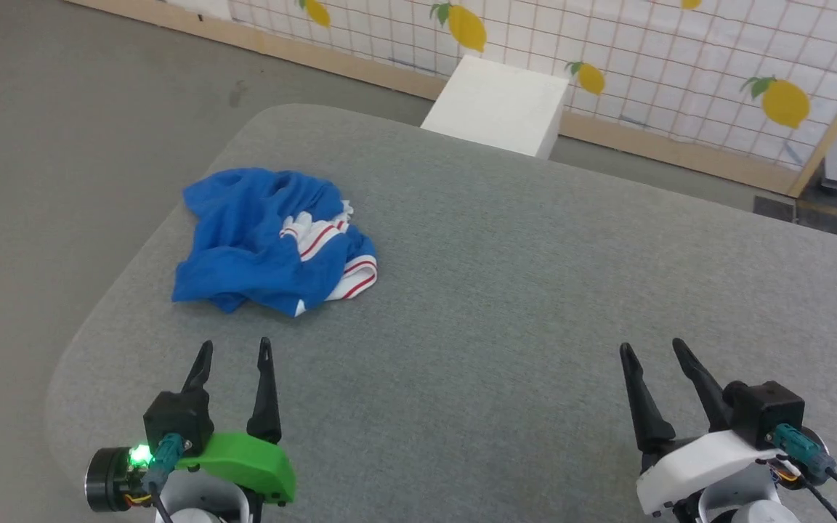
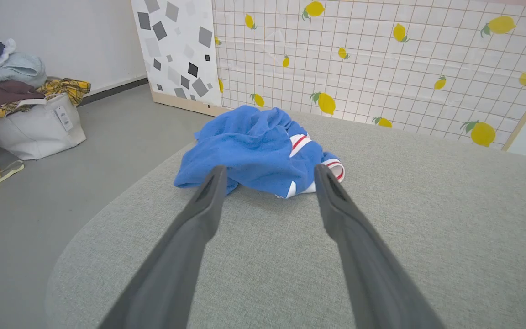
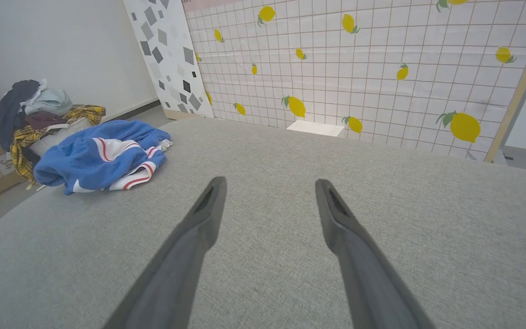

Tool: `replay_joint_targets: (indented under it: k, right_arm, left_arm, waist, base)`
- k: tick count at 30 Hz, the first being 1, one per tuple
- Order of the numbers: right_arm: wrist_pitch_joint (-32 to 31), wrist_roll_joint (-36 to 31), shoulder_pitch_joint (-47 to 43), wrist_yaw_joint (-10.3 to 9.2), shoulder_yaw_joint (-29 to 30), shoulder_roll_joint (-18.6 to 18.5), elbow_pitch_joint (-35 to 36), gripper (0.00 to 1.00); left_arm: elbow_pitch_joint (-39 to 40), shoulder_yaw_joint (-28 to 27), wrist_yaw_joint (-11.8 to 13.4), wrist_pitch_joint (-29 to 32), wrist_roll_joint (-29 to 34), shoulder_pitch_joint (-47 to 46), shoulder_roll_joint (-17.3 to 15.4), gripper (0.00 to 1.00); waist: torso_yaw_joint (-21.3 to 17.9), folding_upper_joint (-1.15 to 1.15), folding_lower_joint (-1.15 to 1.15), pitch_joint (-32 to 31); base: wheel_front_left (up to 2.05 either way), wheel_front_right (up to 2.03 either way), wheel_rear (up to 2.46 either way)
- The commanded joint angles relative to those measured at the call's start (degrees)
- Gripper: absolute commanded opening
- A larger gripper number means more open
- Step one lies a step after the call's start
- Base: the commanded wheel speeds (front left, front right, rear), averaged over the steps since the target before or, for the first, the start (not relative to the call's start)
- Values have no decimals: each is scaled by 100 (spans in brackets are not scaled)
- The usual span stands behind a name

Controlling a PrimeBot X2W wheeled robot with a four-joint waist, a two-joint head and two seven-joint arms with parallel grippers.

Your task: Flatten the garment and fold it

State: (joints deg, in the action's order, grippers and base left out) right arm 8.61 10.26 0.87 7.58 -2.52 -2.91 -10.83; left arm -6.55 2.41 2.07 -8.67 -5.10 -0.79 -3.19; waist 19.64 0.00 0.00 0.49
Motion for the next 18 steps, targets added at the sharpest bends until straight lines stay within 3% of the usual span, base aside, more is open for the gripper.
replay_joint_targets:
  k: [1,18]
  right_arm:
    - [59,55,0,-5,-20,1,-48,100]
    - [264,166,2,-6,-141,2,-325,100]
  left_arm:
    - [-18,7,26,-56,-39,-60,19,100]
    - [-153,42,105,-260,-129,-47,24,100]
  waist:
    - [108,0,0,4]
    - [587,0,0,-32]
  base:
    - [0,0,0]
    - [0,0,0]
